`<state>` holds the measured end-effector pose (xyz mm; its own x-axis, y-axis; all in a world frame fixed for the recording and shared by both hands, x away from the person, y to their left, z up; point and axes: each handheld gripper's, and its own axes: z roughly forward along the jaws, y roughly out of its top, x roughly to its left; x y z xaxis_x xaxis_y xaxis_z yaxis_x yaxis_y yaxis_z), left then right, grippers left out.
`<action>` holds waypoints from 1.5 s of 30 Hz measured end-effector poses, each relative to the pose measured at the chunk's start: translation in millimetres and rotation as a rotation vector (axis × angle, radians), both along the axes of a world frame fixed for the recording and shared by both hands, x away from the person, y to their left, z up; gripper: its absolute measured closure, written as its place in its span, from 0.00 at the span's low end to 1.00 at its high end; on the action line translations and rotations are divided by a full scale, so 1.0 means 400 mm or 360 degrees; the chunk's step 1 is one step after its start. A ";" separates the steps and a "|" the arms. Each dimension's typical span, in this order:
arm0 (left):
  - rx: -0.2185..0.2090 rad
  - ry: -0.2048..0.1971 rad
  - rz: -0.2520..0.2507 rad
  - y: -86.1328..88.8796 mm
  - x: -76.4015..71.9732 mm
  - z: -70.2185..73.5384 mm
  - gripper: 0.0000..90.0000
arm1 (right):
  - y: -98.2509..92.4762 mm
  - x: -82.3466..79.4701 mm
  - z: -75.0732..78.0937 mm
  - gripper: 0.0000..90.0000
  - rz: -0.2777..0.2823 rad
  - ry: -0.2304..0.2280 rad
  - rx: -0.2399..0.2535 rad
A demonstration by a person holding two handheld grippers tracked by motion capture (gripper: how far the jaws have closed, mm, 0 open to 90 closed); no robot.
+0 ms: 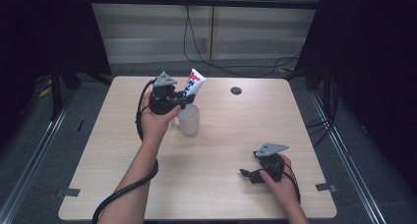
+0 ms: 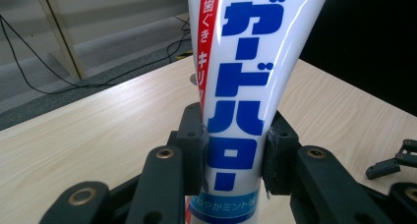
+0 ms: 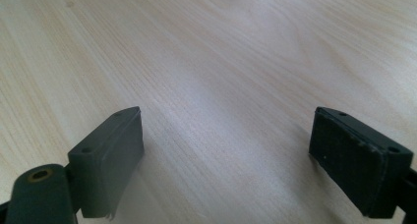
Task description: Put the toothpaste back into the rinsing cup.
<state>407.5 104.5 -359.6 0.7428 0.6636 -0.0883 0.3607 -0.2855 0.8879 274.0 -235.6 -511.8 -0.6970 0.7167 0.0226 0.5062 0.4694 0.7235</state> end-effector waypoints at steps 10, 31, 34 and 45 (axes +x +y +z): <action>-0.0001 -0.0007 0.0011 -0.016 0.018 -0.011 0.75 | 0.000 0.000 0.000 0.14 0.0001 0.0000 -0.0001; -0.0016 0.0018 0.0018 -0.048 0.057 -0.062 0.75 | 0.000 0.000 0.001 0.14 -0.0001 0.0001 -0.0003; -0.0030 0.0022 0.0025 -0.049 0.059 -0.068 0.74 | 0.000 0.000 0.001 0.14 -0.0002 0.0002 -0.0003; -0.0032 0.0037 0.0047 -0.050 0.070 -0.089 0.74 | 0.000 -0.001 0.001 0.14 -0.0002 0.0002 -0.0003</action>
<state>435.6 84.3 -395.3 0.7206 0.6830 -0.1190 0.3894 -0.2567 0.8846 273.7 -235.6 -511.6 -0.6962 0.7175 0.0222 0.5075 0.4702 0.7220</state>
